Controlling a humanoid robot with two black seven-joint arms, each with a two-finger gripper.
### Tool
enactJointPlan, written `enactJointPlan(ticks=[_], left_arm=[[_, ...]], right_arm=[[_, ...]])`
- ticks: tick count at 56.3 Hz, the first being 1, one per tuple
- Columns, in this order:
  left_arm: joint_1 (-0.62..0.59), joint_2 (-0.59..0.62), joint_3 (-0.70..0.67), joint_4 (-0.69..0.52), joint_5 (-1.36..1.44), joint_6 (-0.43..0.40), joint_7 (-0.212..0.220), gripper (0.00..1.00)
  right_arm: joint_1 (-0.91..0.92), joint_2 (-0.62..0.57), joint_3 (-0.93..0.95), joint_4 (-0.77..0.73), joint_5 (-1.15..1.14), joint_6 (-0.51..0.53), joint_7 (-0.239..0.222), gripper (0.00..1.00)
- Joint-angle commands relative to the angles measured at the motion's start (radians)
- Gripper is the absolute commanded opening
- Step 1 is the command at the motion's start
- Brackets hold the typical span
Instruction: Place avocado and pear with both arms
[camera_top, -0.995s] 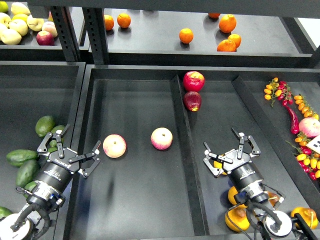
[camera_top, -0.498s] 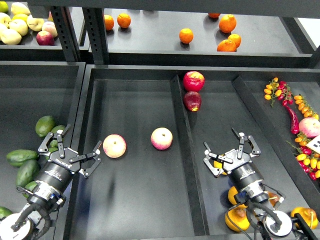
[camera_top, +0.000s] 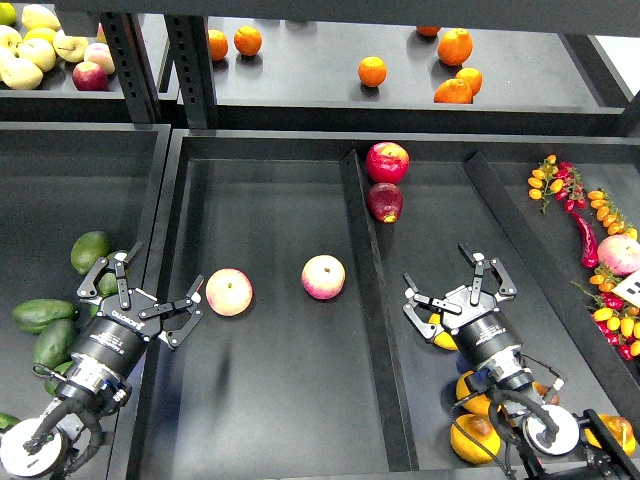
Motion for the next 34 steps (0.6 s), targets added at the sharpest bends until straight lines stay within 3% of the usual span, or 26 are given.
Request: enactJointPlan(ticks=[1, 34], left_arm=[[-0.007, 0.0, -0.005, 0.004, 0.0, 0.0, -0.004, 1.0], [-0.028, 0.0, -0.005, 0.01, -0.002, 0.0, -0.007, 1.0]], right_arm=[[0.002, 0.0, 0.001, -0.002, 0.0, 0.0, 0.002, 1.0], [0.002, 0.0, 0.0, -0.001, 0.0, 0.0, 0.0, 1.0]])
